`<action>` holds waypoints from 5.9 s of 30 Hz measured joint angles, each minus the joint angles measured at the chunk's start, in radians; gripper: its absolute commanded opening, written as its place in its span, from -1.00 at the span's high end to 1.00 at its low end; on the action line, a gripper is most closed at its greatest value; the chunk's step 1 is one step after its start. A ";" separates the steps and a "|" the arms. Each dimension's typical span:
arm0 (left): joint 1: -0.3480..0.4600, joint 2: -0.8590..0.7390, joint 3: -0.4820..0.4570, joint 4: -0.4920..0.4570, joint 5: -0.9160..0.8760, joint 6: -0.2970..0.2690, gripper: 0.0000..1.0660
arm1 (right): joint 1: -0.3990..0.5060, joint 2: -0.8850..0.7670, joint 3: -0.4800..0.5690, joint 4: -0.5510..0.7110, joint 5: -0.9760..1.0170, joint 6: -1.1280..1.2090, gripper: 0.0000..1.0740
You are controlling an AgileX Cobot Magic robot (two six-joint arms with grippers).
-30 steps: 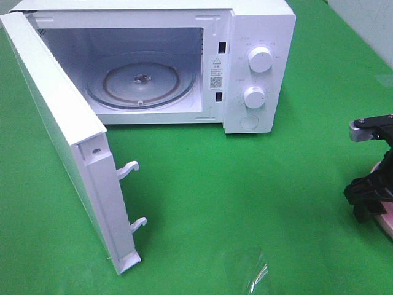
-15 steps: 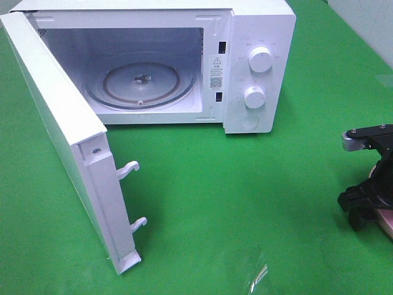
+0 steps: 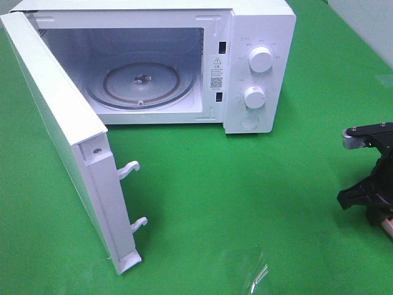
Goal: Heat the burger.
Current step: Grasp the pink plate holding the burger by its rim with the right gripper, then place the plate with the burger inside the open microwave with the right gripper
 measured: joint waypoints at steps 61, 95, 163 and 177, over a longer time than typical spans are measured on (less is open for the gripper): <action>0.000 0.000 0.000 0.000 -0.001 0.000 -0.72 | 0.518 -0.332 0.107 -0.378 0.436 0.445 1.00; 0.000 0.000 0.000 0.000 -0.001 0.000 -0.72 | 0.982 -0.502 0.183 -0.381 0.502 0.517 0.96; 0.000 0.000 0.000 0.000 -0.001 0.000 -0.72 | 1.125 -0.501 0.186 -0.639 0.183 -0.058 0.91; 0.000 0.000 0.000 0.000 -0.001 0.000 -0.72 | 1.005 -0.501 0.186 -0.637 0.043 -0.273 1.00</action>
